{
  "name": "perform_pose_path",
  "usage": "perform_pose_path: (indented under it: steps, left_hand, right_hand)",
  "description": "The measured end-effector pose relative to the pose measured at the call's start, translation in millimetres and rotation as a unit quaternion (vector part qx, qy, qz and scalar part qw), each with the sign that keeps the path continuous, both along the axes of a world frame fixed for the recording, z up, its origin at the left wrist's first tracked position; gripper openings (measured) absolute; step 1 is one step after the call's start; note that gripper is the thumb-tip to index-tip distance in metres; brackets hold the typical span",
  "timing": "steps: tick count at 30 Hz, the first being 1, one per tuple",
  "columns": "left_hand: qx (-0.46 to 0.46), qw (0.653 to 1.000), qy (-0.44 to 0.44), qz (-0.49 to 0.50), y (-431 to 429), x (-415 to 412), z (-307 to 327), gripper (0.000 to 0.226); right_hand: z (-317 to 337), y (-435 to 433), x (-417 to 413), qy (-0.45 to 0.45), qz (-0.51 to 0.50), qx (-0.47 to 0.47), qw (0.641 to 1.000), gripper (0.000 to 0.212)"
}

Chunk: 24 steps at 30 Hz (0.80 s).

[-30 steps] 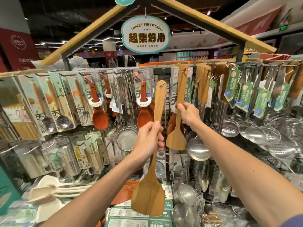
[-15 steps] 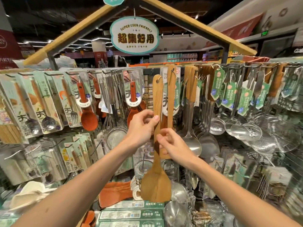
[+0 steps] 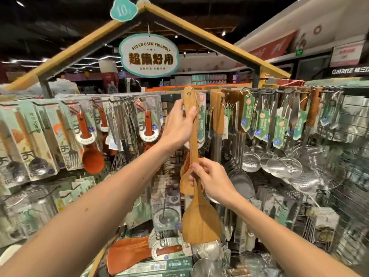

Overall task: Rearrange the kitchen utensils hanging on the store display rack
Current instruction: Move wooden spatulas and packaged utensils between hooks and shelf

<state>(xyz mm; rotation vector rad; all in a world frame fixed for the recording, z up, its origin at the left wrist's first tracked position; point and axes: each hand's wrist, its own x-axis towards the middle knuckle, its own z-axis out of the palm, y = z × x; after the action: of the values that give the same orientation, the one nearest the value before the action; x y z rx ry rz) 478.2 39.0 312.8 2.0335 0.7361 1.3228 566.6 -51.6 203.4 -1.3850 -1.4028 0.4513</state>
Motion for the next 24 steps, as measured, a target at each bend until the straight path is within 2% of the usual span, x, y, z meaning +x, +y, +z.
perform_pose_path:
  steps: [2, 10, 13, 18, 24]
  left_hand:
    - [0.0, 1.0, 0.008, 0.005, 4, 8, 7, 0.028]
    - [-0.025, 0.999, 0.033, 0.01, 21, 24, 10, 0.022]
    - [-0.022, 0.999, 0.036, 0.022, 28, 29, 14, 0.013]
    - [0.014, 0.993, 0.083, 0.077, 40, 33, 15, 0.027]
    - [0.078, 0.977, 0.149, 0.131, 57, 37, 14, 0.033]
  right_hand:
    - [1, 3, 4, -0.019, -0.02, 0.004, 1.0, 0.027]
    - [1, 15, 19, -0.007, -0.041, -0.005, 0.999, 0.029]
    - [5, 23, 24, -0.011, -0.041, -0.008, 0.999, 0.03]
    - [5, 45, 35, -0.059, -0.058, -0.043, 0.996, 0.031]
    - [4, 78, 46, -0.087, -0.083, -0.08, 0.989, 0.036]
